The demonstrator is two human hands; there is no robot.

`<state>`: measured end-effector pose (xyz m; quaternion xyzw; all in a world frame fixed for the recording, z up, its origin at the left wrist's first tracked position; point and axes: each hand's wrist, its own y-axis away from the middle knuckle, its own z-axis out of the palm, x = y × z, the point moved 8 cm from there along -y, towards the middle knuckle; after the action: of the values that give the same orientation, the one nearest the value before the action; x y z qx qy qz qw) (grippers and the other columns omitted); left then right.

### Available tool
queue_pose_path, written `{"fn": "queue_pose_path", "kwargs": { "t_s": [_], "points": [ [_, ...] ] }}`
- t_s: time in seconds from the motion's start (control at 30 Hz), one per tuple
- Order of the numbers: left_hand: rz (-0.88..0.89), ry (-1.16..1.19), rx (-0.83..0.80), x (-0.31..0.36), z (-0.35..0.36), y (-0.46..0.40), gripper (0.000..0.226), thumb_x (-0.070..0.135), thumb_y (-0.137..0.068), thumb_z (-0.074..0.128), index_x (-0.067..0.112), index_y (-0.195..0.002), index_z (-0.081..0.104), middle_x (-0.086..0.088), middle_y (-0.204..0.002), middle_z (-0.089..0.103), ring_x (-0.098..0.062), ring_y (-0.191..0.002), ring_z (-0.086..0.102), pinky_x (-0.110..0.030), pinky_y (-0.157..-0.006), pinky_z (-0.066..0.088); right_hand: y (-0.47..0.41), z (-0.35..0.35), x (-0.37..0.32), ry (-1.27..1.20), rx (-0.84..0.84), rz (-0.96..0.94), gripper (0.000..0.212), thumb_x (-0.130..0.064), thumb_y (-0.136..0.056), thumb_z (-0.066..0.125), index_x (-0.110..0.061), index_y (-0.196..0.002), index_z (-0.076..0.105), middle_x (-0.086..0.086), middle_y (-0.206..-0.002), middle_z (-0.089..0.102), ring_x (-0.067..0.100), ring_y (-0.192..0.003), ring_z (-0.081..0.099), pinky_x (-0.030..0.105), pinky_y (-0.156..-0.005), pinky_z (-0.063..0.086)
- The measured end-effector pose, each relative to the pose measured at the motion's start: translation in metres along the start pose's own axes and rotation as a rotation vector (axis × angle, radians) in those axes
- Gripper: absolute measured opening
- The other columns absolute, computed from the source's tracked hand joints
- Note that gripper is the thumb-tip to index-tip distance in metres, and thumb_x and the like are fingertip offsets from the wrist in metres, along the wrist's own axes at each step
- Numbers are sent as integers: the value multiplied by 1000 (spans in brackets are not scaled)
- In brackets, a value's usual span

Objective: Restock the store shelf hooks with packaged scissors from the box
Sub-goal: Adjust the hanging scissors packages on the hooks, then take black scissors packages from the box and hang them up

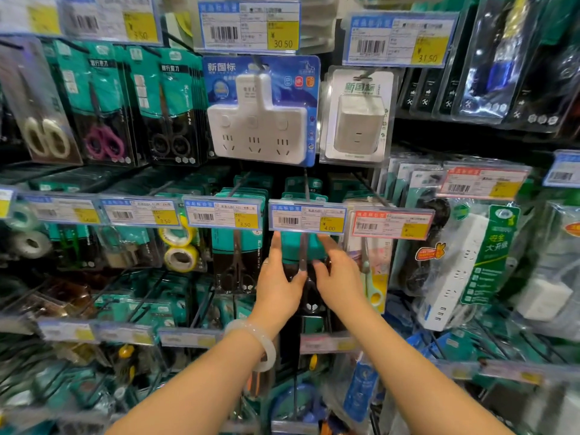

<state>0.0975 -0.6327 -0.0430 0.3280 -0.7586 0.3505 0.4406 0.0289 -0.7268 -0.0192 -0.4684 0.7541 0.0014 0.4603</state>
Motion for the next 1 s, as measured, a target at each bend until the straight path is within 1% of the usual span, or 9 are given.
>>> {"fn": "queue_pose_path", "kwargs": {
  "t_s": [0.07,0.2,0.27,0.33,0.47,0.57,0.73,0.87,1.0],
  "points": [
    [-40,-82,-64,0,5,-3,90,16,-90,60,28,-149,-7,-6,-152,24,-21,-138,31,-26,-100,32,-9,5,1,123,-12,7,47,-5,-92,46,-15,-138,41,15,-129,54,31,-118,51,32,-92,42],
    [-97,-235,-162,-9,9,1,94,18,-91,58,28,-147,-16,-11,-151,18,-28,-136,30,-34,-105,32,-13,13,5,328,-112,48,56,-5,-93,42,-20,-144,28,17,-127,48,34,-113,52,35,-83,44],
    [-80,-343,-173,-15,11,9,89,20,-92,57,25,-149,-11,-10,-154,10,-29,-140,20,-36,-111,27,-7,19,5,382,-170,55,65,-10,-94,45,-24,-149,12,18,-129,42,36,-112,52,36,-83,44],
    [-28,-438,-145,-16,10,21,80,19,-92,54,21,-150,-2,-10,-156,2,-29,-143,10,-36,-115,20,8,25,7,380,-229,77,70,-15,-95,47,-26,-150,5,18,-135,36,35,-116,49,37,-90,43],
    [141,-654,-162,-1,22,46,70,21,-95,45,19,-150,2,-11,-157,-11,-27,-146,-4,-39,-119,4,49,21,21,437,-288,41,59,-16,-95,47,-20,-148,20,7,-142,33,24,-123,44,30,-96,41],
    [298,-754,-316,11,56,64,74,19,-91,49,16,-150,5,-15,-157,-8,-30,-146,-7,-44,-117,-2,79,-6,47,564,-273,90,56,-20,-94,47,-22,-146,26,3,-145,32,23,-127,41,33,-96,44],
    [476,-831,-579,27,140,102,72,21,-92,51,15,-150,9,-16,-158,-5,-32,-146,-8,-47,-118,-1,139,-77,103,785,-293,367,55,-21,-95,44,-17,-146,26,12,-149,26,31,-132,34,39,-103,37],
    [572,-843,-740,40,202,142,72,18,-91,52,14,-150,11,-18,-158,-3,-34,-146,-5,-50,-118,2,188,-131,144,866,-313,592,59,-21,-89,52,-16,-143,29,12,-140,32,33,-125,39,39,-97,42],
    [698,-815,-849,60,257,179,66,21,-91,52,15,-148,18,-16,-156,6,-33,-145,3,-47,-116,8,234,-184,183,861,-265,724,53,-21,-91,52,-14,-140,33,17,-145,29,36,-127,40,43,-96,44]
  ]
}}
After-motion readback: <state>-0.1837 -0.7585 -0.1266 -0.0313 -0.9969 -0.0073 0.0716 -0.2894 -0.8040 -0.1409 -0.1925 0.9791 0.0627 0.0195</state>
